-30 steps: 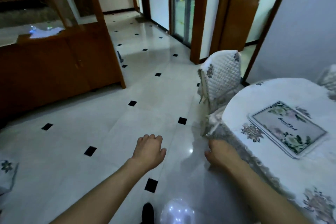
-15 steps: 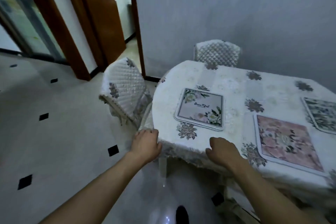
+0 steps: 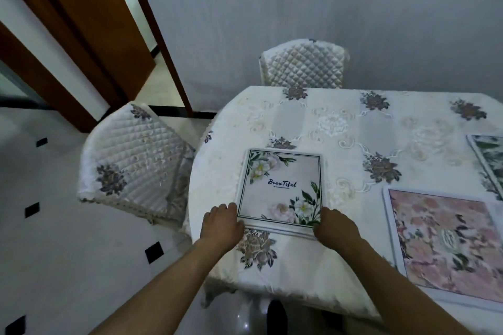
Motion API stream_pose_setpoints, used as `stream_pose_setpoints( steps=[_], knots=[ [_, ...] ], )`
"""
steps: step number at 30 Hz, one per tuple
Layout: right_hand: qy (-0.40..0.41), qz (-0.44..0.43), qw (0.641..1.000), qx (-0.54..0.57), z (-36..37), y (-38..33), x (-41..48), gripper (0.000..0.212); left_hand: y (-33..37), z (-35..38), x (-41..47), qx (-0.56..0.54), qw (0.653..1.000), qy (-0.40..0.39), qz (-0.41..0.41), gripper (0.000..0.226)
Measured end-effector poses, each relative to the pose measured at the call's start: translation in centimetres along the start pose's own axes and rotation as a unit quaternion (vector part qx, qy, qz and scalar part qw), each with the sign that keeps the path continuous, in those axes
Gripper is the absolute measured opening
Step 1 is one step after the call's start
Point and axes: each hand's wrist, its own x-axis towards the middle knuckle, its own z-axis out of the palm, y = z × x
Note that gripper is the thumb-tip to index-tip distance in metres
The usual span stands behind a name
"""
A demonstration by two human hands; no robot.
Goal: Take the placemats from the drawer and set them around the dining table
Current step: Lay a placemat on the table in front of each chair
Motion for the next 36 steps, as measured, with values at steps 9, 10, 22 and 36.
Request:
stream_pose_setpoints(
  steps=[9, 10, 22, 36],
  knots=[
    [-0.036, 0.117, 0.986, 0.117, 3.0, 1.7, 6.3, 0.031, -0.8, 4.8, 7.5, -0.088, 0.986, -0.094, -0.106, 0.035],
    [-0.033, 0.125, 0.983, 0.130, 3.1, 1.9, 6.7, 0.029, -0.7, 5.2, 7.9, -0.106, 0.983, -0.100, -0.112, 0.035],
    [0.032, 0.149, 0.956, 0.251, 2.2, 0.8, 7.2, 0.017, 0.1, 5.6, 7.9, -0.157, 0.978, -0.045, -0.131, 0.016],
    [0.130, -0.048, 0.971, 0.197, -3.1, -10.3, 6.0, 0.015, -9.0, -3.0, 5.7, -0.271, 0.949, 0.113, -0.117, 0.015]
  ],
)
